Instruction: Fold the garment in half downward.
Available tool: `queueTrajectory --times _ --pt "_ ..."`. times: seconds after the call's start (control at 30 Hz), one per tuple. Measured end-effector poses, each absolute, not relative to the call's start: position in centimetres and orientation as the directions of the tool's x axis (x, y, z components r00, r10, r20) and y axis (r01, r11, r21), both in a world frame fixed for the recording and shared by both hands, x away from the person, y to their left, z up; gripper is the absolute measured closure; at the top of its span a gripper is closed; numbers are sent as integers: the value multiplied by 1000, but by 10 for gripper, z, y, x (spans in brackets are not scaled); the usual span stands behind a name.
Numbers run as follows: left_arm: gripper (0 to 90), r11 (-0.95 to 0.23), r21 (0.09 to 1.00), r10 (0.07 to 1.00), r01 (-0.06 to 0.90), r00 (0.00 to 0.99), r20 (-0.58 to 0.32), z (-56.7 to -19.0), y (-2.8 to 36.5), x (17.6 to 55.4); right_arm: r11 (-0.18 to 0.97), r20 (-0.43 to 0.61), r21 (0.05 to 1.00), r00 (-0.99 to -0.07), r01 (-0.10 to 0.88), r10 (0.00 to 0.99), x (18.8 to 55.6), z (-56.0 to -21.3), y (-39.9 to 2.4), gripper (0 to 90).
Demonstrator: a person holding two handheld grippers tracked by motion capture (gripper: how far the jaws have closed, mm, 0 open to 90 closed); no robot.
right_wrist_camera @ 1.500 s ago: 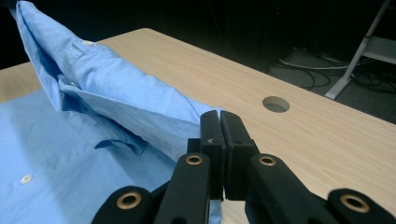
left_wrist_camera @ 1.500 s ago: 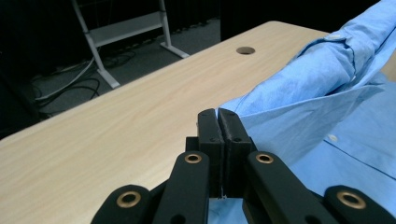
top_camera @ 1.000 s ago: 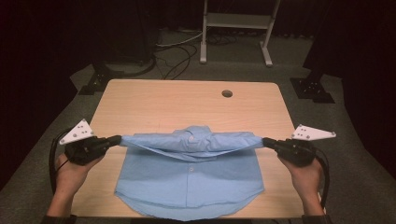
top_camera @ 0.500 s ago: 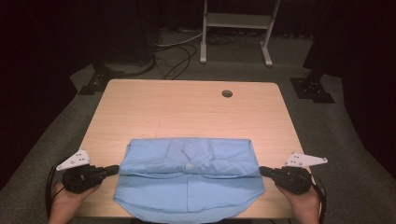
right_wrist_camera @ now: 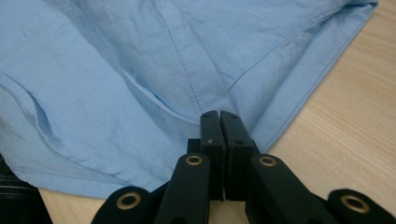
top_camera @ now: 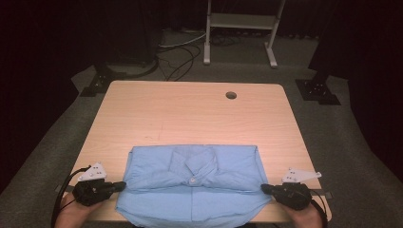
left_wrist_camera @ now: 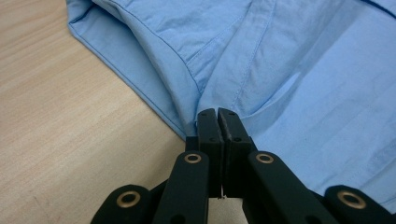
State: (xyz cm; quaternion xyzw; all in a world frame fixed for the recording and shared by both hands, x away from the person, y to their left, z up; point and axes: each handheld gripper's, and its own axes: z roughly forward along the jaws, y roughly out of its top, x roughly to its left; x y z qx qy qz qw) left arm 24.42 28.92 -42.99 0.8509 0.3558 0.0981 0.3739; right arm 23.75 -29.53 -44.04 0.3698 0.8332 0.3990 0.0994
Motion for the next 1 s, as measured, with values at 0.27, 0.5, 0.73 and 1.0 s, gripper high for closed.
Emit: queueTrajectory --times 0.27,0.5,0.73,1.0 --pt "889 -473 702 704 533 708 -64 -429 285 249 414 125 738 -711 533 692 239 -441 -294 891" --pt "890 -467 698 724 543 688 -50 -428 284 262 418 122 737 -713 531 691 246 -440 -291 890" --pt "889 -432 701 741 567 667 -83 -428 285 280 427 108 733 -710 530 696 266 -439 -288 889" --pt "883 -429 705 753 565 654 -66 -429 283 291 415 108 735 -696 537 710 284 -439 -287 879"
